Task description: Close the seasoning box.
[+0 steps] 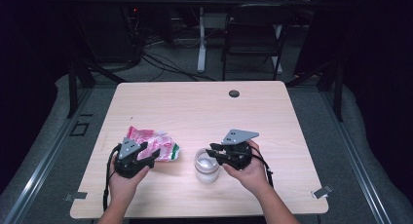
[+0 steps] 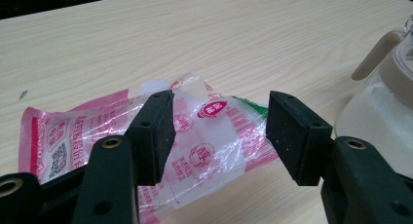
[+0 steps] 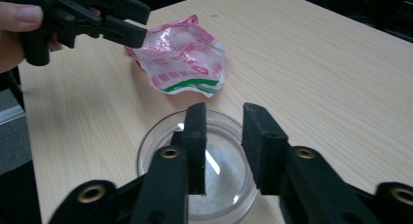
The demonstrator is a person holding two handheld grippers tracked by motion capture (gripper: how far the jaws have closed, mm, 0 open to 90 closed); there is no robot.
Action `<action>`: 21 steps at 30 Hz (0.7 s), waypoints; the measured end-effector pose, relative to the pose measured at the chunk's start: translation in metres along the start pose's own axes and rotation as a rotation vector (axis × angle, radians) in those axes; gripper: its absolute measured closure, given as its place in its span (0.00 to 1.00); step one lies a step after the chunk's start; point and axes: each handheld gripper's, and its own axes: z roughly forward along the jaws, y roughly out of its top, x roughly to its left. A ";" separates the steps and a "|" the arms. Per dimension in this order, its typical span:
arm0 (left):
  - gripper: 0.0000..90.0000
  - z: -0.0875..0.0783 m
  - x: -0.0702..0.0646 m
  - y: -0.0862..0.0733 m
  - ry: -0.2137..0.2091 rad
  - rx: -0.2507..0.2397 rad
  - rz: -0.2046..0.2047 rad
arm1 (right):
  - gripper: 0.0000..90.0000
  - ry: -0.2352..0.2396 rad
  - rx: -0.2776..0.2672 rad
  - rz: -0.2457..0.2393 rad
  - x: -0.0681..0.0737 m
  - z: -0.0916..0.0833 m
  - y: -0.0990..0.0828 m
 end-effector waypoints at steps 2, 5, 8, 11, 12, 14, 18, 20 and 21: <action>0.49 0.002 0.000 0.001 -0.005 -0.005 -0.004 | 0.75 0.008 -0.001 -0.004 -0.001 -0.003 -0.002; 0.49 0.005 0.001 0.003 -0.010 -0.005 -0.006 | 0.71 0.004 0.002 0.004 -0.003 -0.007 -0.004; 0.49 0.008 0.001 0.004 -0.014 -0.004 -0.003 | 0.67 -0.025 0.001 0.019 -0.008 -0.013 -0.007; 0.49 0.010 0.001 0.005 -0.013 -0.002 -0.002 | 0.63 -0.055 -0.001 0.040 -0.015 -0.019 -0.010; 0.49 0.010 0.001 0.005 -0.011 0.000 0.001 | 0.62 -0.068 0.003 0.051 -0.018 -0.021 -0.011; 0.49 0.011 0.002 0.005 -0.008 -0.001 -0.002 | 0.60 -0.099 -0.002 0.071 -0.024 -0.025 -0.013; 0.49 0.011 0.006 0.004 0.000 -0.002 -0.010 | 0.57 -0.159 0.000 0.114 -0.036 -0.029 -0.021; 0.49 0.011 0.007 0.004 0.006 -0.002 -0.017 | 0.56 -0.186 0.006 0.132 -0.042 -0.029 -0.026; 0.49 0.011 0.008 0.004 0.009 0.000 -0.016 | 0.55 -0.205 0.013 0.144 -0.045 -0.029 -0.029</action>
